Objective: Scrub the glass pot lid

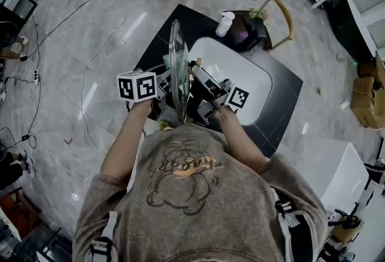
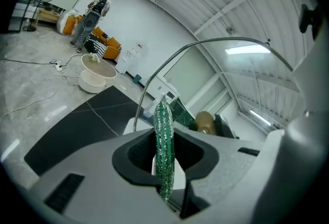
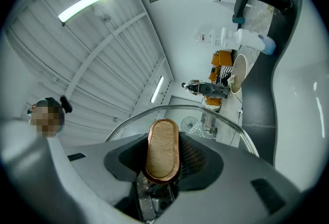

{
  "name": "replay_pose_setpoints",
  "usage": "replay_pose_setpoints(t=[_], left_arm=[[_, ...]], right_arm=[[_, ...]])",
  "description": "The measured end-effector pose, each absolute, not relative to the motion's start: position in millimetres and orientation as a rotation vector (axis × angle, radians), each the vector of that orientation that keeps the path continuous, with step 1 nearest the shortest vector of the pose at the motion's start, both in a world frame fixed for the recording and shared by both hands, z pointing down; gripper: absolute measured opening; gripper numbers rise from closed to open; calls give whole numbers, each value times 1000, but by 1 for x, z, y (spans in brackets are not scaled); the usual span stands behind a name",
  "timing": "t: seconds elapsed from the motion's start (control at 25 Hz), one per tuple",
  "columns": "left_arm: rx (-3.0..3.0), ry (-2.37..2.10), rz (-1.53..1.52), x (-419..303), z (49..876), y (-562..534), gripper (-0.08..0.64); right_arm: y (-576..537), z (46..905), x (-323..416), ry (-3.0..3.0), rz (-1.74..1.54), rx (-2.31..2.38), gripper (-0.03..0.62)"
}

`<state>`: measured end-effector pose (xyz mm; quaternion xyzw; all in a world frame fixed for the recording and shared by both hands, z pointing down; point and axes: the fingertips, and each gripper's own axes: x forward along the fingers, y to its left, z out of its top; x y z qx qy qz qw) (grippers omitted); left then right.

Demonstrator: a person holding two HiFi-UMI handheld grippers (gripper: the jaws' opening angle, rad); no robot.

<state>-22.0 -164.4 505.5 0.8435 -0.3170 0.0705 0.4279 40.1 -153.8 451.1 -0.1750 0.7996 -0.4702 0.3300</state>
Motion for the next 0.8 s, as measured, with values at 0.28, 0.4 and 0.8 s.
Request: replay_pose_setpoints(t=[0.28, 0.4, 0.8], left_arm=[[2085, -821, 183, -27, 522, -171, 86], [2091, -833, 174, -28, 518, -171, 86], [2093, -937, 51, -70, 492, -174, 86]], right_arm=[[-149, 452, 38, 2108, -1217, -464, 183], [-149, 452, 37, 2130, -1208, -476, 183], [-159, 454, 63, 2119, -1177, -562, 183]])
